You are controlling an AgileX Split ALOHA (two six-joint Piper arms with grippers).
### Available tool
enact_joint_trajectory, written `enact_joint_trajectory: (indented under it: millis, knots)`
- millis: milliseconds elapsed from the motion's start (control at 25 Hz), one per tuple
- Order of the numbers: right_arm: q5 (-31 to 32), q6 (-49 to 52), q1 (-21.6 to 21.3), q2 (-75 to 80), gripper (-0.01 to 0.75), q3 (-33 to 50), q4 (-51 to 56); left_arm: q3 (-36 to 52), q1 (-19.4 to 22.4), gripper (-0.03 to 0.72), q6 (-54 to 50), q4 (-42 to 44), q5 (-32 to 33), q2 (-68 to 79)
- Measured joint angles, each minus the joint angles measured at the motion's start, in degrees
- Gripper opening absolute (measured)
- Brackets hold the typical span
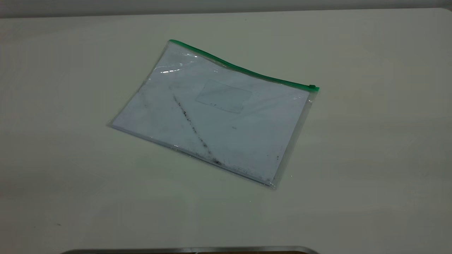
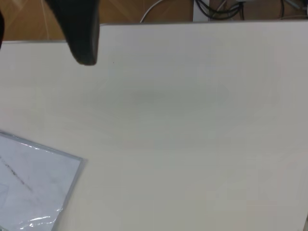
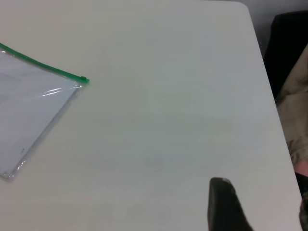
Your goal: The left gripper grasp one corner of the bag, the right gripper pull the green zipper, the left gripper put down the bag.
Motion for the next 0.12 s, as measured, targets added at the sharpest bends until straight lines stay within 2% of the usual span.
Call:
enact_joint_trajectory:
  millis: [120]
  knots:
    - [0.0, 0.0, 0.0, 0.0, 0.412, 0.0, 0.0, 0.0, 0.0, 0.441, 0.0, 0.0, 0.0, 0.0]
